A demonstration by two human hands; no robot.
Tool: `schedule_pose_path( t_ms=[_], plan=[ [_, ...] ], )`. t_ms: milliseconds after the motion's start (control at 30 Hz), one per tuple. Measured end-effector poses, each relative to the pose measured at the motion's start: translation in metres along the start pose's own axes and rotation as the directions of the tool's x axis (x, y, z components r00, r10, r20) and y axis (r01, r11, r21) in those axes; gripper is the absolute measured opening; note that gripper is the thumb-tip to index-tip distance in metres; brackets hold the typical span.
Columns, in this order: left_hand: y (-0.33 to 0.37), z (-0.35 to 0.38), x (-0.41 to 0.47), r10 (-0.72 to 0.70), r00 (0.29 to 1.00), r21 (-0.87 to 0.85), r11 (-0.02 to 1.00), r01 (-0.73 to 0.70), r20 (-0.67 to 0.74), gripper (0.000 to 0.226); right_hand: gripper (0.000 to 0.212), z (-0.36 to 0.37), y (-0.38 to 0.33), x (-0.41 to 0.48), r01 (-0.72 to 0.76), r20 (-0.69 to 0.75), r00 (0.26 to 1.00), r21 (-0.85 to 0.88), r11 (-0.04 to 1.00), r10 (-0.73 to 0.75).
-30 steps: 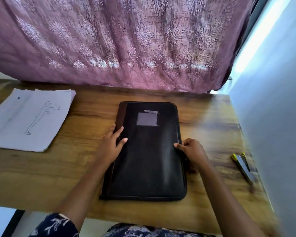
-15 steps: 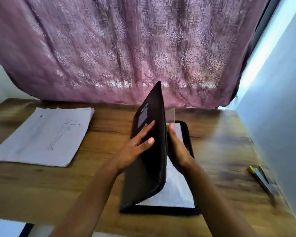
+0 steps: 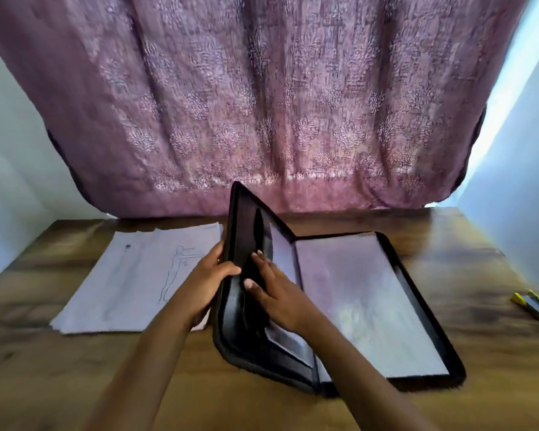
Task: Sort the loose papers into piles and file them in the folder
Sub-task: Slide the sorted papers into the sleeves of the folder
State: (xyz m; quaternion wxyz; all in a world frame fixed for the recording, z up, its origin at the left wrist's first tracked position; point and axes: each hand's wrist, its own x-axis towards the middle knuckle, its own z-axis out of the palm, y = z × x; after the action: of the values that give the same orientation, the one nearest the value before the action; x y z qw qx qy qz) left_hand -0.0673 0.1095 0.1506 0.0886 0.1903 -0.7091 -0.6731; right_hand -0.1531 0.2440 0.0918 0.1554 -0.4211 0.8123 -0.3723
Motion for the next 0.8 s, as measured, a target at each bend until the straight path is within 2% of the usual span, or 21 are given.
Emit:
schedule_pose_path(
  t_ms=[67, 133, 233, 267, 300, 367, 400, 467, 567, 633, 700, 800],
  plan=[
    [-0.018, -0.015, -0.003, -0.013, 0.999, -0.016, 1.000, 0.012, -0.052, 0.045, 0.066, 0.021, -0.004, 0.002, -0.012, 0.054, 0.999, 0.097, 0.995, 0.006],
    [-0.037, -0.033, -0.003, -0.021, 0.997, -0.009, 1.000, 0.021, -0.078, 0.038, 0.063, 0.039, -0.002, 0.002, -0.003, 0.043, 0.999, 0.178, 0.984, -0.004],
    [-0.067, -0.061, -0.005, -0.009, 0.993, 0.108, 0.994, 0.022, -0.120, 0.043, 0.053, 0.052, 0.008, 0.003, -0.083, -0.035, 0.993, 0.441, 0.894, 0.109],
    [-0.077, -0.066, -0.006, -0.017, 0.989, 0.180, 0.983, 0.043, -0.145, 0.045, 0.053, 0.052, 0.016, 0.004, -0.107, -0.051, 0.988, 0.456, 0.883, 0.146],
    [-0.088, -0.070, -0.007, -0.017, 0.986, 0.273, 0.960, 0.064, -0.168, 0.048, 0.055, 0.053, 0.026, 0.007, -0.122, -0.061, 0.986, 0.372, 0.920, 0.155],
    [-0.110, -0.075, -0.010, -0.026, 0.979, 0.490, 0.863, 0.125, -0.202, 0.057, 0.062, 0.060, 0.047, 0.011, -0.169, -0.007, 0.986, 0.011, 0.986, 0.169],
    [-0.121, -0.077, -0.011, -0.047, 0.975, 0.560, 0.812, 0.163, -0.215, 0.063, 0.065, 0.066, 0.054, 0.012, -0.200, 0.031, 0.977, -0.181, 0.963, 0.209],
    [-0.141, -0.080, -0.010, -0.086, 0.972, 0.686, 0.695, 0.214, -0.217, 0.070, 0.077, 0.080, 0.064, 0.010, -0.225, 0.044, 0.964, -0.396, 0.890, 0.263],
    [-0.169, -0.076, -0.007, -0.070, 0.987, 0.850, 0.501, 0.160, -0.145, 0.072, 0.098, 0.100, 0.072, 0.006, -0.192, 0.000, 0.974, -0.539, 0.820, 0.228],
    [-0.183, -0.065, -0.010, -0.038, 0.991, 0.895, 0.427, 0.129, -0.125, 0.079, 0.092, 0.106, 0.076, 0.005, -0.195, -0.044, 0.977, -0.566, 0.801, 0.207],
    [-0.192, -0.058, -0.011, 0.018, 0.990, 0.910, 0.396, 0.118, -0.136, 0.092, 0.087, 0.108, 0.077, 0.006, -0.194, -0.062, 0.979, -0.574, 0.796, 0.194],
    [-0.196, -0.058, -0.010, 0.065, 0.986, 0.912, 0.393, 0.116, -0.153, 0.095, 0.091, 0.109, 0.079, 0.006, -0.186, -0.047, 0.979, -0.595, 0.782, 0.197]
  ],
)
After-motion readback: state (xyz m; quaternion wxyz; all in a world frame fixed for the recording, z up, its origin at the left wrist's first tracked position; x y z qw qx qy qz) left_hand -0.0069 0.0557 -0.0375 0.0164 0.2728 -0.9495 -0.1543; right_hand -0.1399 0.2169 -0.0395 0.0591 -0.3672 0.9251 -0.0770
